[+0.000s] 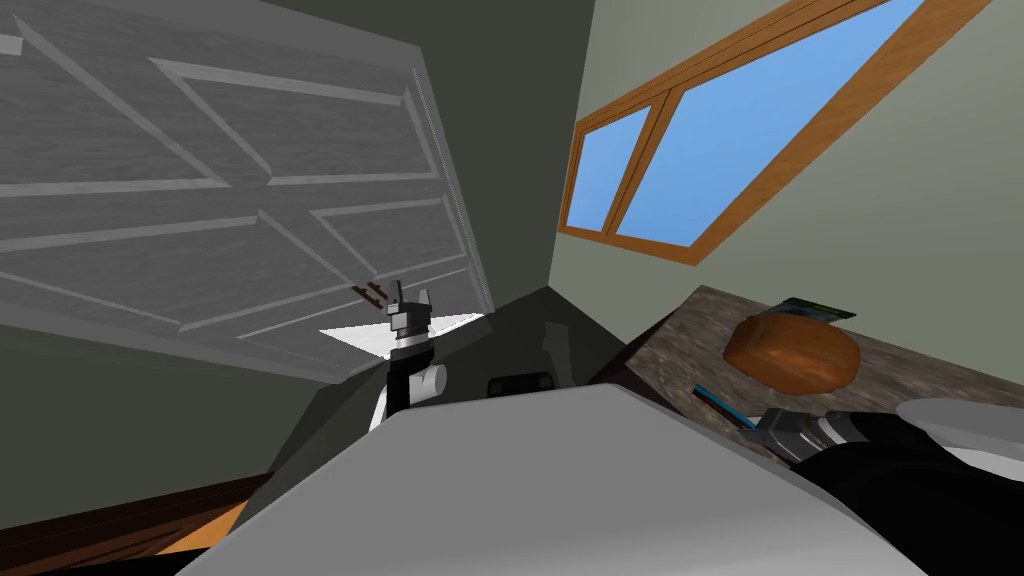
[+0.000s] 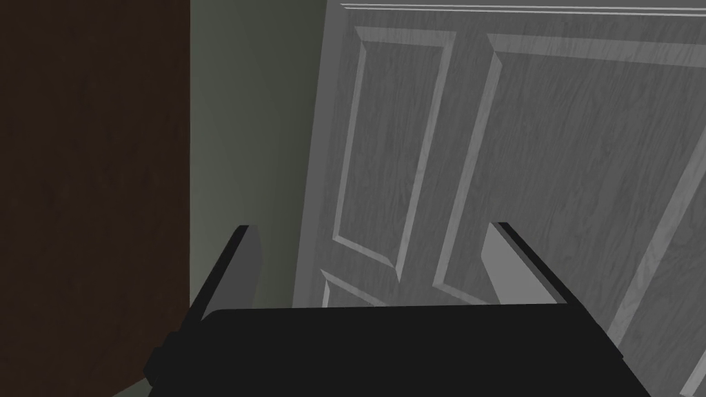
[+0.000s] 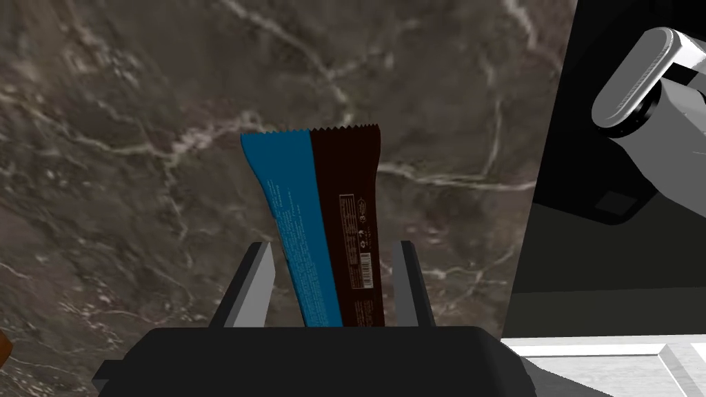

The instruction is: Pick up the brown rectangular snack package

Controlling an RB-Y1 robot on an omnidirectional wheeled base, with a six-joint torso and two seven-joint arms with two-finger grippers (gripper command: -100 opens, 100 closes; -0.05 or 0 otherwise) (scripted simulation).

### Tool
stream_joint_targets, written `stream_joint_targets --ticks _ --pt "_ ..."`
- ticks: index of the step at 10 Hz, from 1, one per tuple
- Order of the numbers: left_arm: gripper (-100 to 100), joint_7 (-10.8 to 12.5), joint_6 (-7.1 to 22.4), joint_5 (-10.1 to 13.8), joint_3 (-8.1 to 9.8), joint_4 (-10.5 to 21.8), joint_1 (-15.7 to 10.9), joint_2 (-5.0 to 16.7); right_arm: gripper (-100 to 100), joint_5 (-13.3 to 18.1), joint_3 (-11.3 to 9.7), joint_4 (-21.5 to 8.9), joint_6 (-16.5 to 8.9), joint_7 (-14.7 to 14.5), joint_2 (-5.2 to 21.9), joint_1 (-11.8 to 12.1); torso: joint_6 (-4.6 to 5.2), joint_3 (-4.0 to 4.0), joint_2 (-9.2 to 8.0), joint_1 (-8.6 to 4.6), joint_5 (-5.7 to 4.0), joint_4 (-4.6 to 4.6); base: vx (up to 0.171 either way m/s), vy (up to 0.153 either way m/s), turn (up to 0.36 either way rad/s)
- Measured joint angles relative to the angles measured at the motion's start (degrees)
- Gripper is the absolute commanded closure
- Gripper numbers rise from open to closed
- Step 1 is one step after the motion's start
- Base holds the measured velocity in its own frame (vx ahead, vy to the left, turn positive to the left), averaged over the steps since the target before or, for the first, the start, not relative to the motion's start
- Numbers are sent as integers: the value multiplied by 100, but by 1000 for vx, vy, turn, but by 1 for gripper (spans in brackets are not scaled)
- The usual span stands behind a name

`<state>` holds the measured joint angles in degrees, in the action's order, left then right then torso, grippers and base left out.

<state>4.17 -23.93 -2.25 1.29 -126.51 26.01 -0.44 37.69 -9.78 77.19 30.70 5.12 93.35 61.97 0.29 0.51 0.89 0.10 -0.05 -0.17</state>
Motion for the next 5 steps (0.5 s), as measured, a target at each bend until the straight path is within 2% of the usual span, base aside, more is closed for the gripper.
stream_joint_targets --ticks 2,4,5 --pt "0 0 0 0 0 0 0 0 100 -68 128 27 84 63 238 127 2 3 5 14 6 -1 13 29 -90" --pt "0 0 0 0 0 0 0 0 100 -76 155 -4 234 211 484 85 -1 5 8 16 6 -2 9 18 -36" --pt "0 0 0 0 0 0 0 0 0 -73 154 -5 246 229 494 80 0 3 5 10 3 -1 0 0 0"
